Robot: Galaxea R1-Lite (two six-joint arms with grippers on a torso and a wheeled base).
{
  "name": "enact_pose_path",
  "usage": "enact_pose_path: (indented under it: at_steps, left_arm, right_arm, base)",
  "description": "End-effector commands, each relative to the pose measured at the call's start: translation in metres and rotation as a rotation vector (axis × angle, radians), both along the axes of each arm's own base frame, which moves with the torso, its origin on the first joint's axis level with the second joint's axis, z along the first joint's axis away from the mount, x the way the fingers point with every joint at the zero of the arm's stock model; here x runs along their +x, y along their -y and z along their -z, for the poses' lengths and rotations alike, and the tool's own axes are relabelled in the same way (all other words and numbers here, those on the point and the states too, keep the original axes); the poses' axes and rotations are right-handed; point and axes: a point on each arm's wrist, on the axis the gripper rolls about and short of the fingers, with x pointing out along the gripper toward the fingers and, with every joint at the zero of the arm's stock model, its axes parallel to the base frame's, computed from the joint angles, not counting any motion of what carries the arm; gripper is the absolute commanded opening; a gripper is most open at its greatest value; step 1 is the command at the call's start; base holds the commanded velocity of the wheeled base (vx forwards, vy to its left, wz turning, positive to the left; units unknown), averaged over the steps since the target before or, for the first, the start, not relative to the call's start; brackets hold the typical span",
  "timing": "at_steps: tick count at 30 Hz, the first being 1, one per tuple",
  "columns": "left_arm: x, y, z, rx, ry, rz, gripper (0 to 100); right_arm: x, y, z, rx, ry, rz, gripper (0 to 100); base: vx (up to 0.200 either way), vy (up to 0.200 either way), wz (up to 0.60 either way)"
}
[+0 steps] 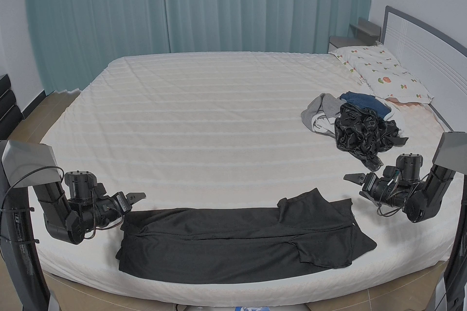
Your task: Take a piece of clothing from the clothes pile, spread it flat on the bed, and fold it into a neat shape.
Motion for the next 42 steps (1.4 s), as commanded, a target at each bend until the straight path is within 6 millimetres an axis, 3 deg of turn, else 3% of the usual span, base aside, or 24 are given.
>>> enact_pose_path:
  at_steps: [1,22,23,33,42]
  left_arm:
    - [0.010,0.002,0.004,-0.006,-0.001,0.001,100]
    - [0.001,0.002,0.010,0.031,-0.074,-0.032,100]
    - [0.001,0.002,0.010,0.031,-0.073,-0.032,0]
    - [-0.003,-0.006,0.012,0.024,-0.087,-0.066,0]
    - [0.001,-0.014,-0.006,-0.087,-0.028,-0.180,0]
  right_arm:
    - [0.004,-0.001,0.012,0.022,-0.031,-0.001,100]
    - [-0.004,-0.001,0.014,0.018,-0.058,0.007,100]
    - [-0.004,-0.001,0.014,0.017,-0.057,0.007,100]
    - [-0.001,-0.001,0.015,0.008,-0.050,0.010,100]
    - [0.009,-0.005,0.010,0.001,-0.021,-0.001,100]
  base:
    - [0.000,0.000,0.00]
    - [0.000,0.000,0.00]
    - [0.000,0.000,0.00]
    - [0.000,0.000,0.00]
    - [0.000,0.000,0.00]
